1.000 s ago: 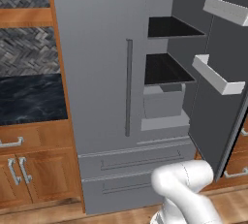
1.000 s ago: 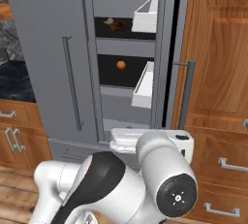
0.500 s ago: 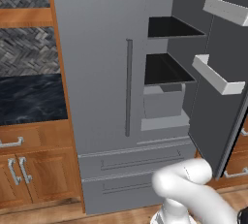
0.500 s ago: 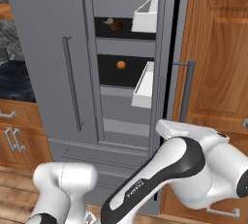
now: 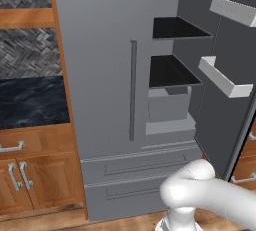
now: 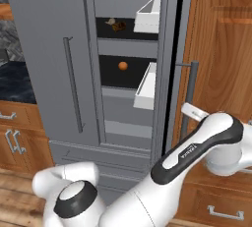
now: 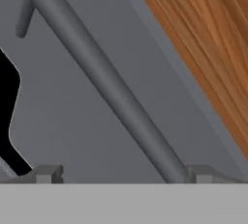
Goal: Place the sweet potato in the correct fridge rack based on whether it is a fruit or vegetable. Finally, close the fridge door.
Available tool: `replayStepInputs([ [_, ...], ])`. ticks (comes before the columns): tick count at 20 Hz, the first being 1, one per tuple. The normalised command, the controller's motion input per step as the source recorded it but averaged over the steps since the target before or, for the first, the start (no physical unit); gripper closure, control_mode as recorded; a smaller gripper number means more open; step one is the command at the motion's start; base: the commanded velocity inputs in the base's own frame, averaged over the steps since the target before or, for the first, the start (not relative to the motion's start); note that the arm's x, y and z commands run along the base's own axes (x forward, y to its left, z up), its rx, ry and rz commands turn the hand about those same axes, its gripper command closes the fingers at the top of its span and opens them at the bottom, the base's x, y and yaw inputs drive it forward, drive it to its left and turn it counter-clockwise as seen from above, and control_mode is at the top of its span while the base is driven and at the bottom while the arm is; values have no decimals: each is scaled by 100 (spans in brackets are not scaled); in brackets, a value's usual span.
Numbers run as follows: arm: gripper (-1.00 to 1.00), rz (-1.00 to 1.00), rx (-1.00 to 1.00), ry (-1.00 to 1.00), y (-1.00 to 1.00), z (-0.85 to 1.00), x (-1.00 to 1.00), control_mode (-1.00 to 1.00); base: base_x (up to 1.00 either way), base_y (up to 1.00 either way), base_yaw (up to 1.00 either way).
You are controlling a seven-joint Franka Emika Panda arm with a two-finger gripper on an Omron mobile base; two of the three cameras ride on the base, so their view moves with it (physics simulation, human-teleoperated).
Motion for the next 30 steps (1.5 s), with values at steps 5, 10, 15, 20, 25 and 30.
replayStepInputs([
  [5,-100,11,17,-1,-1,-11,13,-100,0,0,0],
  [10,-100,0,7,-2,63,-1,1,-100,0,0,0],
  [15,-100,-7,1,-7,98,0,14,-100,0,0,0],
  [20,-100,-14,0,-10,100,0,5,-100,0,0,0],
  [25,-100,-24,0,-4,100,4,16,-100,0,0,0],
  [30,-100,-28,0,0,96,17,71,-100,0,0,0],
])
